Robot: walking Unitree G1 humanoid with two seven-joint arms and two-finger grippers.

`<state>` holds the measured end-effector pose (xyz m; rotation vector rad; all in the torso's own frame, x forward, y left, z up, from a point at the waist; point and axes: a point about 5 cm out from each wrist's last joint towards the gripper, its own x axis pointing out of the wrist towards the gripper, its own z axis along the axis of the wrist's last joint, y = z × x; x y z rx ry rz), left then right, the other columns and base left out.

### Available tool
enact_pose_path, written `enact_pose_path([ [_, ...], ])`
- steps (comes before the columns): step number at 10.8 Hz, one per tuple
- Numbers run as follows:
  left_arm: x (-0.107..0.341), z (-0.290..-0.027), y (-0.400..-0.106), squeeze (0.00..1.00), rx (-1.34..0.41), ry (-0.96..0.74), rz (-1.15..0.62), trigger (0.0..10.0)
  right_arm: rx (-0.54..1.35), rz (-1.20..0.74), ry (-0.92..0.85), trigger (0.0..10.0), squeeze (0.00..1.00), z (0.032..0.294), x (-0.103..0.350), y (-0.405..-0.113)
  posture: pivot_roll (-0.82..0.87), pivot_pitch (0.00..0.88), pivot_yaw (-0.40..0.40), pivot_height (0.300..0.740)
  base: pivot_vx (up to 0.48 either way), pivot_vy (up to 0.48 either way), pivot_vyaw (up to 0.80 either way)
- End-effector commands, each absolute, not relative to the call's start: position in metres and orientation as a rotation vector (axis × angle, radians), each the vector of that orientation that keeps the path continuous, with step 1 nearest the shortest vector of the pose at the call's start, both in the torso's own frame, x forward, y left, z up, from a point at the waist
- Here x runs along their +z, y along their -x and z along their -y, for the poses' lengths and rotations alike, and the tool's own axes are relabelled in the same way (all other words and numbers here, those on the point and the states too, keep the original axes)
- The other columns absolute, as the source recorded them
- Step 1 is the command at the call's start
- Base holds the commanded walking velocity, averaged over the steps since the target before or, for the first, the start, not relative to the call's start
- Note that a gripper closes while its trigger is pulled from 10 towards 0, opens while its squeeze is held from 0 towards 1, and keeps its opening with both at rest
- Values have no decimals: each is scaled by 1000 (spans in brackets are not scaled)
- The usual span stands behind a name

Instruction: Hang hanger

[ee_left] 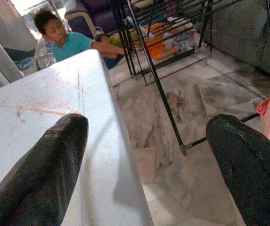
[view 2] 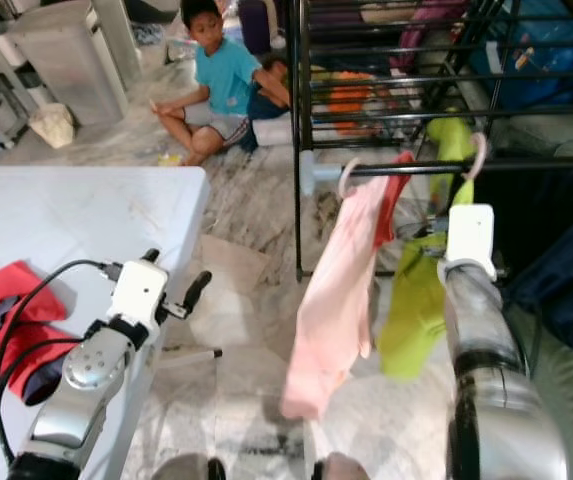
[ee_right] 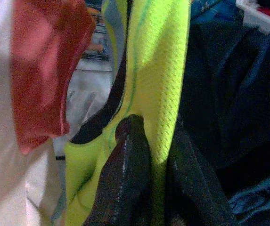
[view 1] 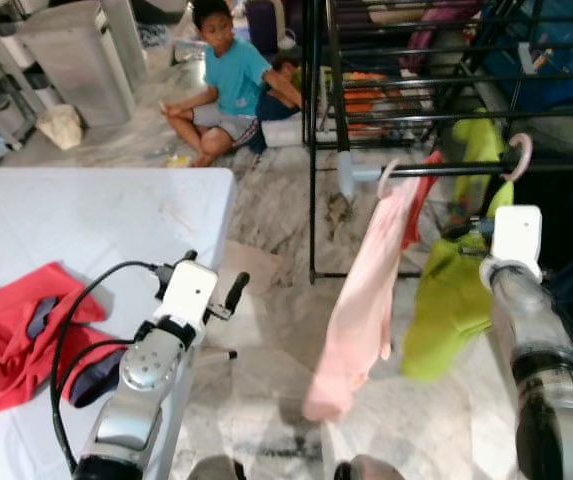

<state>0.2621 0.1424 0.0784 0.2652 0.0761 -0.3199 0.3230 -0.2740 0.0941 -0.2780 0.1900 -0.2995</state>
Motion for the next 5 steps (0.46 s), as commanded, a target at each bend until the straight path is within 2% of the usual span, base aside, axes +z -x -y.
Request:
enact_pose_path([
  [1, 78, -147, -263, 0, -288, -262, -74, 10000, -265, -43, 301, 10000, 0, 257, 120, -327, -12, 0, 39, 740, 0, 0, 0],
  [3, 83, -147, -263, 0, -278, -272, -55, 10000, -321, -109, 240, 10000, 0, 234, 83, -282, -2, 0, 46, 740, 0, 0, 0],
  [5, 84, -148, -264, 0, -281, -278, -50, 10000, -339, -116, 231, 10000, 0, 220, 80, -266, -13, 0, 56, 740, 0, 0, 0],
])
